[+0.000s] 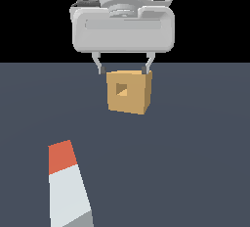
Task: Insert the peg into the horizontal hole in a box.
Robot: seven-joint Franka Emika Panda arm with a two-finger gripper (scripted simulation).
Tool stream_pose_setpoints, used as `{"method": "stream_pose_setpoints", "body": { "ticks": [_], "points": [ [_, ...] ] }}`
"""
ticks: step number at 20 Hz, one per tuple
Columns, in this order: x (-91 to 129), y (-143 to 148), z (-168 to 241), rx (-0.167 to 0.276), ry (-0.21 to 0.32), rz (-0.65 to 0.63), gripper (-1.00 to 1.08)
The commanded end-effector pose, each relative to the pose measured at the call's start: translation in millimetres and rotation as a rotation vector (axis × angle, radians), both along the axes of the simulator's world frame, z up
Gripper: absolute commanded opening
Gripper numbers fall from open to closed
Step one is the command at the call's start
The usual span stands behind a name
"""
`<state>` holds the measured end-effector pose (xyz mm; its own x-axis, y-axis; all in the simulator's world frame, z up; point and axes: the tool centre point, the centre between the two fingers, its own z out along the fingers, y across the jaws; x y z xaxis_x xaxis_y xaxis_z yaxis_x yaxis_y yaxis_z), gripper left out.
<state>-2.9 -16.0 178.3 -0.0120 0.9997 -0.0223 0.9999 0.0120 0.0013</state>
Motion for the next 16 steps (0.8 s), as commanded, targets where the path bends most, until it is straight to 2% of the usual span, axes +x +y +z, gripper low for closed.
{"method": "stream_pose_setpoints", "body": {
  "ticks": [1,9,16],
  "points": [
    [0.0,0.0,0.0,0.000,0.000,0.000,1.00],
    [-6.2,-8.1,-5.6,0.001,0.000,0.028,1.00],
    [-20.3,-28.6,-19.4,0.004,0.001,0.097,1.00]
  ]
}}
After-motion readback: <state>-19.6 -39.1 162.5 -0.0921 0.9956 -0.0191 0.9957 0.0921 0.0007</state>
